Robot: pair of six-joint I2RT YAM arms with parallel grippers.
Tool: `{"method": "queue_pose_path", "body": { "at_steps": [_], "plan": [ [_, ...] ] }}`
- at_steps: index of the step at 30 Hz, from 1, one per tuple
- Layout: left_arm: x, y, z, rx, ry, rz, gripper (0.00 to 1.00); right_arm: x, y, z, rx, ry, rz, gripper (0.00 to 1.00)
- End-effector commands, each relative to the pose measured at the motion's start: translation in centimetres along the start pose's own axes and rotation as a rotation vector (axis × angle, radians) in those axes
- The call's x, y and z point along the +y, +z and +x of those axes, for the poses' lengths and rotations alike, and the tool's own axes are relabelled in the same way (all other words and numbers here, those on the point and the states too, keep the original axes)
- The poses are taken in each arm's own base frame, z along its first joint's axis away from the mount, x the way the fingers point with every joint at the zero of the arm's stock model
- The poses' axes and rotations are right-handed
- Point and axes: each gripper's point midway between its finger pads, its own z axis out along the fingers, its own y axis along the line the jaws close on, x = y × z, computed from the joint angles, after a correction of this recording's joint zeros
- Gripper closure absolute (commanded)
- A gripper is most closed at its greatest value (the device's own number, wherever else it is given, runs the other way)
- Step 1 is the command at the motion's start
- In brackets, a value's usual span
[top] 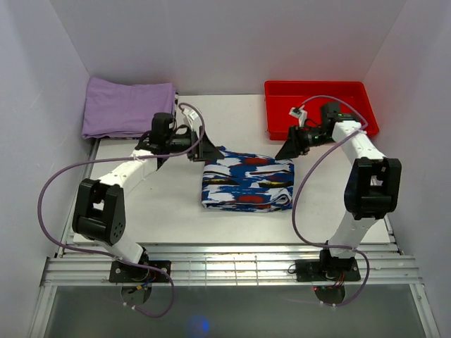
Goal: Fold and stack the trousers
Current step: Fold the trousers
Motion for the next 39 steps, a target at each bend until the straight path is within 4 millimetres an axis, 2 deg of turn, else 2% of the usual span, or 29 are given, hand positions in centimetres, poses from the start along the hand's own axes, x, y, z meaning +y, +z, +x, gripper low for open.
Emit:
{"method": "queue_pose_path", "body": {
  "at_steps": [1, 3, 6, 7, 8, 10, 12, 14, 16, 19, 20, 21, 22, 23, 24, 25, 26, 27, 28, 30, 31, 32, 34, 35, 37, 38, 39],
  "plan": [
    [-1.3, -0.6, 5.4, 0.123, 0.019, 0.132, 0.17, 4.3, 2.8, 3.9, 0.095, 0.039, -0.189, 0.29],
    [-0.2, -0.6, 7.3, 0.136, -0.001, 0.14, 0.21, 4.5, 3.7, 7.0, 0.166, 0.097, -0.218, 0.35],
    [1.8, -0.2, 9.4, 0.158, -0.074, 0.123, 0.25, 3.7, 4.1, 10.5, 0.248, 0.117, -0.22, 0.44],
    [2.9, -0.1, 10.4, 0.164, -0.106, 0.103, 0.26, 2.9, 4.1, 11.9, 0.288, 0.116, -0.191, 0.51],
    [3.7, 0.0, 11.0, 0.168, -0.13, 0.093, 0.27, 2.4, 4.2, 13.7, 0.323, 0.133, -0.185, 0.54],
    [6.0, 0.1, 12.5, 0.171, -0.197, 0.046, 0.3, 1.3, 4.3, 15.6, 0.37, 0.121, -0.153, 0.58],
    [8.0, 0.1, 13.0, 0.173, -0.221, 0.014, 0.31, 0.2, 4.3, 17.9, 0.432, 0.124, -0.126, 0.6],
    [8.9, 0.1, 13.0, 0.178, -0.237, 0.001, 0.33, -0.7, 4.4, 19.3, 0.461, 0.129, -0.109, 0.61],
    [10.0, -0.1, 13.3, 0.195, -0.248, -0.016, 0.35, -1.7, 4.3, 19.7, 0.489, 0.114, -0.079, 0.62],
    [9.6, -0.7, 13.0, 0.213, -0.195, -0.005, 0.36, -2.0, 4.1, 18.7, 0.48, 0.073, -0.056, 0.61],
    [8.9, -0.9, 12.5, 0.215, -0.154, 0.02, 0.37, -1.1, 3.6, 18.3, 0.487, 0.083, -0.076, 0.61],
    [8.5, -1.4, 12.7, 0.232, -0.156, 0.014, 0.37, -0.6, 3.5, 16.4, 0.452, 0.032, -0.106, 0.6],
    [8.1, -1.9, 12.3, 0.229, -0.116, 0.011, 0.36, 0.2, 3.2, 15.4, 0.438, 0.02, -0.127, 0.59],
    [7.1, -2.6, 11.3, 0.206, -0.01, 0.019, 0.34, 1.9, 2.3, 14.3, 0.426, 0.022, -0.152, 0.59],
    [7.2, -3.6, 11.1, 0.192, -0.012, -0.015, 0.33, 2.8, 2.2, 12.5, 0.376, -0.003, -0.175, 0.56],
    [7.0, -4.3, 10.8, 0.175, 0.0, -0.03, 0.32, 3.3, 1.9, 9.4, 0.323, -0.066, -0.16, 0.54],
    [6.4, -5.2, 10.1, 0.144, 0.019, -0.053, 0.32, 4.0, 1.8, 7.4, 0.287, -0.099, -0.152, 0.53],
    [7.2, -6.1, 10.3, 0.123, -0.012, -0.093, 0.31, 3.8, 2.0, 5.0, 0.242, -0.141, -0.126, 0.49],
    [7.4, -6.6, 10.8, 0.119, -0.035, -0.122, 0.31, 4.0, 1.9, 1.4, 0.18, -0.21, -0.091, 0.48],
    [7.8, -7.2, 11.5, 0.125, -0.017, -0.163, 0.31, 4.1, 3.1, -2.1, 0.132, -0.185, -0.043, 0.47],
    [8.3, -7.3, 12.6, 0.135, -0.034, -0.183, 0.31, 2.7, 4.0, -4.7, 0.08, -0.254, 0.029, 0.48],
    [8.9, -7.4, 12.9, 0.138, -0.04, -0.21, 0.31, 2.7, 5.4, -6.7, 0.066, -0.292, 0.053, 0.48],
    [9.7, -7.3, 13.8, 0.155, -0.086, -0.227, 0.32, 1.6, 7.5, -9.0, 0.052, -0.324, 0.132, 0.47],
    [9.8, -7.2, 14.0, 0.16, -0.099, -0.225, 0.33, 2.1, 9.9, -10.4, 0.059, -0.376, 0.134, 0.47],
    [10.0, -6.9, 14.1, 0.155, -0.143, -0.215, 0.33, 1.9, 12.3, -11.7, 0.057, -0.452, 0.172, 0.48],
    [9.9, -6.8, 14.3, 0.156, -0.154, -0.2, 0.32, 2.4, 14.8, -11.4, 0.074, -0.485, 0.155, 0.48],
    [10.0, -6.7, 14.4, 0.155, -0.164, -0.199, 0.33, 2.7, 15.8, -12.0, 0.06, -0.514, 0.156, 0.47]
  ]
}}
